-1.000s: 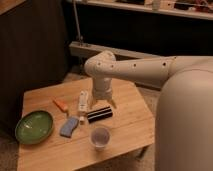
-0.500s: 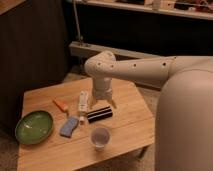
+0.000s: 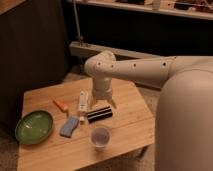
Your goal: Pick up the ceramic cup
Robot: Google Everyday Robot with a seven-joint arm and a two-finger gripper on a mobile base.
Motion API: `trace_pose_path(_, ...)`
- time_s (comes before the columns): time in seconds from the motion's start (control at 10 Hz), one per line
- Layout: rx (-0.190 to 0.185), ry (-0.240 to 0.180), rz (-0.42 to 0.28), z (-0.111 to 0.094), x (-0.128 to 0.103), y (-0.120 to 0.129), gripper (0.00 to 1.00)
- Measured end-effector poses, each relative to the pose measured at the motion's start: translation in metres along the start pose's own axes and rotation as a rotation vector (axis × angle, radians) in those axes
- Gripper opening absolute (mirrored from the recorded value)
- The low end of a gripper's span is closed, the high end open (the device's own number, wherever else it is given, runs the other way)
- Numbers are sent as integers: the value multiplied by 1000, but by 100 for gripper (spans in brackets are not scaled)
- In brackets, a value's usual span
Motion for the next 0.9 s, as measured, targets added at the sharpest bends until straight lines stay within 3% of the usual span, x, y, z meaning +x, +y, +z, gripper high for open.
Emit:
trace_pose_path(0.2,3,-3,-9,-1,1,-1,74)
trace_pose_path(0.5,-29,-40,-34,-30,17,-27,74)
trace_pose_path(0.7,-139,-77,-32,-53,46,-56,74)
trace_pose_path(0.9,-233,-88,-43,-52,85,-60,74)
